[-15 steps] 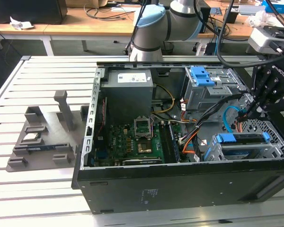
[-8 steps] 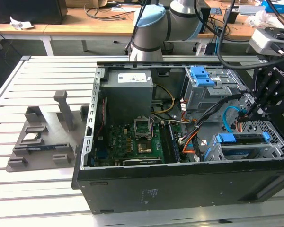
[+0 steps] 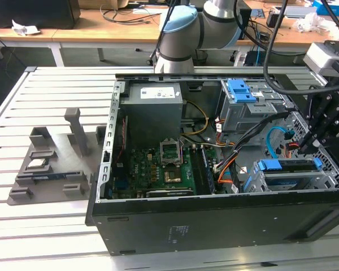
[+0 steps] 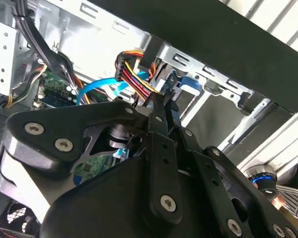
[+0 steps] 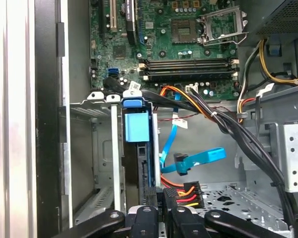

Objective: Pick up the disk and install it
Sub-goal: 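Insert the first disk wire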

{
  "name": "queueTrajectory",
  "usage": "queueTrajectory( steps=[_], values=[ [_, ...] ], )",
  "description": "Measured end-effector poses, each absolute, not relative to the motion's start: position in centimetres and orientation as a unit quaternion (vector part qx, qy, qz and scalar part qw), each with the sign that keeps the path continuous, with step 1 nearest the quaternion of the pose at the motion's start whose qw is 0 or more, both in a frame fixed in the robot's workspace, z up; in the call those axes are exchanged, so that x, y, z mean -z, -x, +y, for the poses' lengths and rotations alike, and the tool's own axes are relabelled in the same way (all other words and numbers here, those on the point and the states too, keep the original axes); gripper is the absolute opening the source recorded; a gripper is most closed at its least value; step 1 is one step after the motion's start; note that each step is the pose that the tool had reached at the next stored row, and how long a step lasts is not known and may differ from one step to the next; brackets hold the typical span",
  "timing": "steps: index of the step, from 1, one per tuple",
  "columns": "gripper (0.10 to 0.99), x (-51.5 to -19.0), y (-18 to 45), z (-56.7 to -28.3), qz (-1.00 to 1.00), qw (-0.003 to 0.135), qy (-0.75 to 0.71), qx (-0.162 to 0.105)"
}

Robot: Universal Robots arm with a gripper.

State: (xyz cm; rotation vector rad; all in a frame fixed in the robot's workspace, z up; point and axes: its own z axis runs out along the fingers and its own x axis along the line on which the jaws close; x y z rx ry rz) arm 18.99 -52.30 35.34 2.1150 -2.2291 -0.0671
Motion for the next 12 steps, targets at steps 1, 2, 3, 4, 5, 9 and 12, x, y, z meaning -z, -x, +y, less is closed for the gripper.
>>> queueTrajectory(
  steps=[1, 2, 3, 4, 5, 9, 12],
  values=[
    [0.169, -35.30, -18.96, -52.45, -0.725, 0.034, -0.688, 0.022],
    [0.169, -35.26, -18.93, -52.57, -0.725, 0.034, -0.688, 0.021],
    [0.169, -35.20, -18.90, -52.70, -0.724, 0.035, -0.688, 0.021],
    [0.169, -35.17, -18.88, -52.86, -0.724, 0.035, -0.688, 0.021],
    [0.169, -35.13, -18.86, -53.01, -0.724, 0.035, -0.689, 0.021],
    [0.169, -34.80, -18.57, -53.20, -0.717, 0.035, -0.696, 0.021],
    [0.169, -34.62, -18.52, -53.14, -0.710, 0.036, -0.703, 0.020]
  ],
)
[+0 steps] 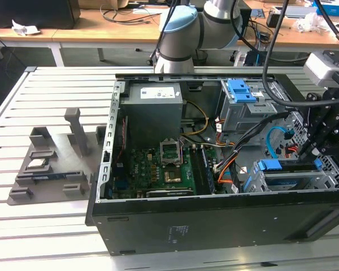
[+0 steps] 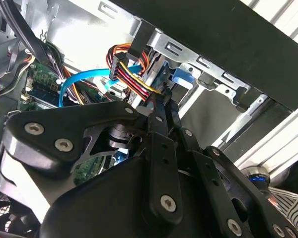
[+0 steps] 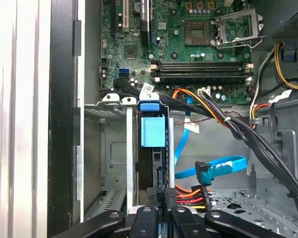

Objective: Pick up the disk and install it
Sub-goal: 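Insert the first disk wire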

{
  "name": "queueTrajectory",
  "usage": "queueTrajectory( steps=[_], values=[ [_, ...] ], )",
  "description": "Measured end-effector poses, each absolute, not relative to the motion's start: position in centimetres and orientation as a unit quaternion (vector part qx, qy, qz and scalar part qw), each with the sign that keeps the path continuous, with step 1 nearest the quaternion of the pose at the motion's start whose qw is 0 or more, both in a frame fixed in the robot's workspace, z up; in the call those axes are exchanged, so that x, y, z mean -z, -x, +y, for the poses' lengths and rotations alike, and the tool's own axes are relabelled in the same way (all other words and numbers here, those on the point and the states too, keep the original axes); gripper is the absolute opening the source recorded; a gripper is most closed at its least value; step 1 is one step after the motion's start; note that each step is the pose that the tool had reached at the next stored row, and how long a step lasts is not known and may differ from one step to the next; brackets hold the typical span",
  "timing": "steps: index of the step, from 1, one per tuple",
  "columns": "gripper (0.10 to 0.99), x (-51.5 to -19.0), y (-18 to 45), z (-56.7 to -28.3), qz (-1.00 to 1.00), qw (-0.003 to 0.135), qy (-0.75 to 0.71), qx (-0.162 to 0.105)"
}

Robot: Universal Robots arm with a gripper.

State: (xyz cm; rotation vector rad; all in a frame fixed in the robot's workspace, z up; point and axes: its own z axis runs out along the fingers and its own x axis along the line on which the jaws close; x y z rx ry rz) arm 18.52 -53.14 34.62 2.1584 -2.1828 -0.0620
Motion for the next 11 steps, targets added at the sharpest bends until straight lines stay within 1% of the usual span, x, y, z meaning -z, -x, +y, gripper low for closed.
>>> queueTrajectory(
  steps=[11],
  values=[
    [0.169, -34.15, -18.43, -52.79, -0.706, 0.037, -0.707, 0.019]
  ],
)
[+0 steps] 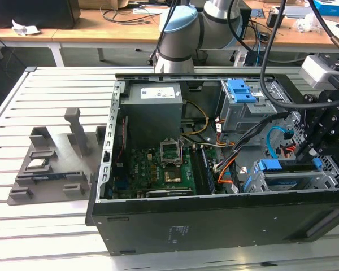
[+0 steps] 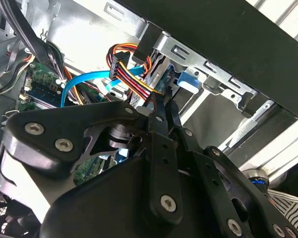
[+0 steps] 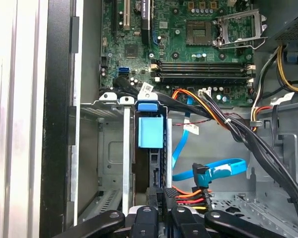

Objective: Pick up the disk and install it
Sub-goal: 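Insert the first disk wire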

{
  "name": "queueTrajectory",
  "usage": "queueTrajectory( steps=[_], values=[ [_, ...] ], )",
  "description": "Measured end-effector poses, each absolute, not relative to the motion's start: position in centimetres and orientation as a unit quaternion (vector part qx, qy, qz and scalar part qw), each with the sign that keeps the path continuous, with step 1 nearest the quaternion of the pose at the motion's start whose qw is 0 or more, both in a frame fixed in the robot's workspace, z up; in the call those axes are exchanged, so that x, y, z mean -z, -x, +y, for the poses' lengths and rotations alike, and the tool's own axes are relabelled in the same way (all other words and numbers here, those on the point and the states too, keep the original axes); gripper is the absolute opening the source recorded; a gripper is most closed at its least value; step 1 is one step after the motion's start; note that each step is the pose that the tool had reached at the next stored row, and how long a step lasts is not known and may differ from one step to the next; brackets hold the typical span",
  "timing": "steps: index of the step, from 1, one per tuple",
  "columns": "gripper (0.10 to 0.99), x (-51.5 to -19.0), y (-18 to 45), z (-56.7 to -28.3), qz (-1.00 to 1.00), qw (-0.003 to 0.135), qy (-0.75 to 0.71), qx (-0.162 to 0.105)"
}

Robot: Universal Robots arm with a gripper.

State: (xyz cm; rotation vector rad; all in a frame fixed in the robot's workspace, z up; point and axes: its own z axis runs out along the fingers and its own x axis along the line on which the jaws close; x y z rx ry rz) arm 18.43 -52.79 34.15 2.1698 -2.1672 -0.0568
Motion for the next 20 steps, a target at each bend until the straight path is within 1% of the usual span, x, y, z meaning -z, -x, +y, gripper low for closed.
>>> queueTrajectory(
  steps=[15, 17, 18, 20],
  values=[
    [0.169, -33.49, -18.37, -52.79, -0.706, 0.038, -0.707, 0.018],
    [0.180, -33.44, -18.36, -52.79, -0.706, 0.038, -0.707, 0.018],
    [0.243, -33.47, -18.36, -52.79, -0.706, 0.038, -0.707, 0.018],
    [0.243, -33.57, -18.36, -52.79, -0.706, 0.038, -0.707, 0.018]
  ],
)
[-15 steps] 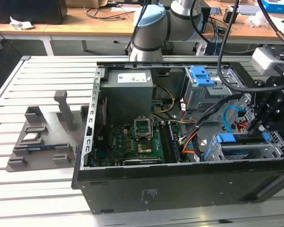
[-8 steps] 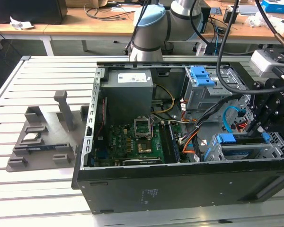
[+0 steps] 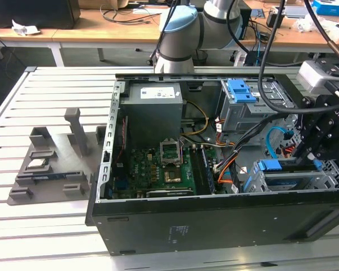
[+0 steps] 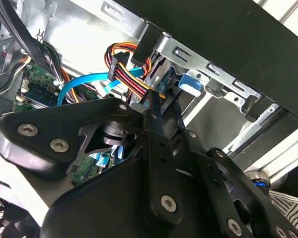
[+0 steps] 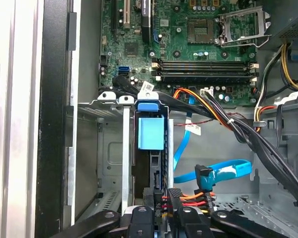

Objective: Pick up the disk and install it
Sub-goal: 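Insert the first disk wire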

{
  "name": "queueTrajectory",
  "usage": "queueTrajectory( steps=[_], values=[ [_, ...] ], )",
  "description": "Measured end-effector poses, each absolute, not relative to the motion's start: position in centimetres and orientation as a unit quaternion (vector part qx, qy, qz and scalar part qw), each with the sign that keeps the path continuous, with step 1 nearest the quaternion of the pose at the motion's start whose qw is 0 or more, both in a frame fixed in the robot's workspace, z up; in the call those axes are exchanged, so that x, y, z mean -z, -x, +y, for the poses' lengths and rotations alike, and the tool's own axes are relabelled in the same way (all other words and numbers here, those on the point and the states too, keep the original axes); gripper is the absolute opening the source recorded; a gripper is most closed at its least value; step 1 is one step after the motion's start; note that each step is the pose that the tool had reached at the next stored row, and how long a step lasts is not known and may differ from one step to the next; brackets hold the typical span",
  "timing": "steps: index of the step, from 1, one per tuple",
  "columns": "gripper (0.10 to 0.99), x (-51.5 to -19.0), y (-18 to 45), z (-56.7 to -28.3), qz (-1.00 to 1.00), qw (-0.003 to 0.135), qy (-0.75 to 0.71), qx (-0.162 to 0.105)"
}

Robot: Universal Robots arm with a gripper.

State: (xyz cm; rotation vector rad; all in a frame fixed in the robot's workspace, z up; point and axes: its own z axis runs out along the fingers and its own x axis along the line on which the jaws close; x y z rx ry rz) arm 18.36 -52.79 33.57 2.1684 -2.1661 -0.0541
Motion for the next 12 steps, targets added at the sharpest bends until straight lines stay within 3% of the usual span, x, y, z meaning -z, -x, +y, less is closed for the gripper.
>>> queueTrajectory(
  steps=[5, 6, 12],
  values=[
    [0.227, -35.6, -18.4, -52.4, -0.706, 0.041, -0.707, 0.014],
    [0.106, -36.2, -18.4, -52.3, -0.706, 0.042, -0.707, 0.013],
    [0.106, -38.8, -18.4, -51.9, -0.706, 0.047, -0.706, 0.009]
  ],
)
